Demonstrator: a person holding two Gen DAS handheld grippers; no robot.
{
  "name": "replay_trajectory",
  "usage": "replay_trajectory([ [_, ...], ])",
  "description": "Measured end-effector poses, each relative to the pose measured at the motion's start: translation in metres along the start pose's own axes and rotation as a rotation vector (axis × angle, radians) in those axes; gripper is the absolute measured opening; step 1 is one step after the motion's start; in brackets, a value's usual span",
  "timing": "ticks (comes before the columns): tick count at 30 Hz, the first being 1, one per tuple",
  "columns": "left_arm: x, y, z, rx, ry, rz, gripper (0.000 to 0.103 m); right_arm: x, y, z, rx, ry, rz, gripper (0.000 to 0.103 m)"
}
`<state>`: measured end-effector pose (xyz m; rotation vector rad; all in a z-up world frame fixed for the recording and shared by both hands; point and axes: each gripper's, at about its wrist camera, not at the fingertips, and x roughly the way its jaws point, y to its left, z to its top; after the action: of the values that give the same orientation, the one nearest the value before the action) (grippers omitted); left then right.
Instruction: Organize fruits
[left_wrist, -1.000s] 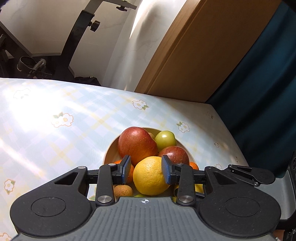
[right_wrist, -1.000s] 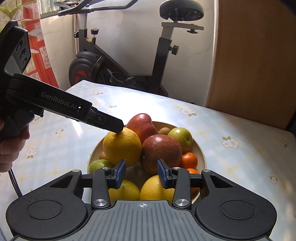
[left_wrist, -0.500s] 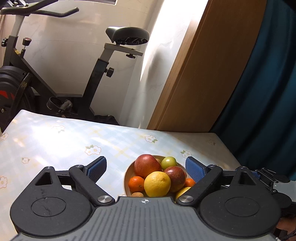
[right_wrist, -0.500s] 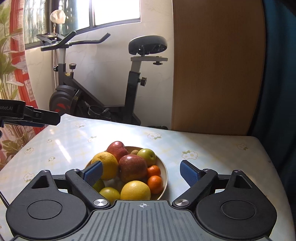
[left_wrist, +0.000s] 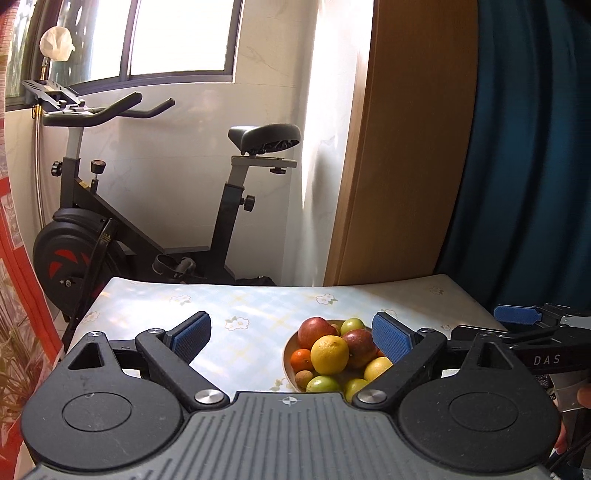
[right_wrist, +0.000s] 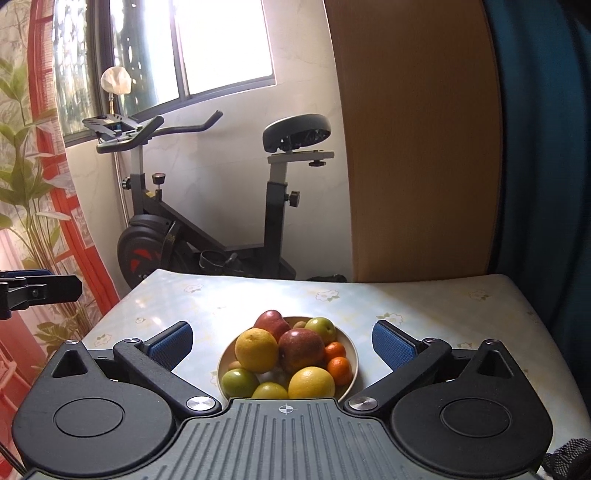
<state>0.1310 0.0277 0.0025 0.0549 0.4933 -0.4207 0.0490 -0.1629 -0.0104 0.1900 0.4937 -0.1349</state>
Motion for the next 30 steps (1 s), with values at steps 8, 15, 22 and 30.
replay_trajectory([
  [8,-0.030,-0.015,-0.006,0.048,-0.031,0.089,0.095,-0.024,0.017,-0.002,-0.001,-0.016,-0.002,0.103],
  [15,-0.039,-0.013,-0.011,0.023,-0.032,0.098,0.095,-0.033,0.018,-0.003,0.001,-0.021,-0.003,0.103],
  [22,-0.041,-0.014,-0.014,0.017,-0.026,0.103,0.095,-0.033,0.021,-0.003,-0.012,-0.018,-0.005,0.103],
  [30,-0.043,-0.015,-0.013,0.012,-0.023,0.114,0.096,-0.034,0.023,-0.003,-0.015,-0.020,-0.009,0.103],
])
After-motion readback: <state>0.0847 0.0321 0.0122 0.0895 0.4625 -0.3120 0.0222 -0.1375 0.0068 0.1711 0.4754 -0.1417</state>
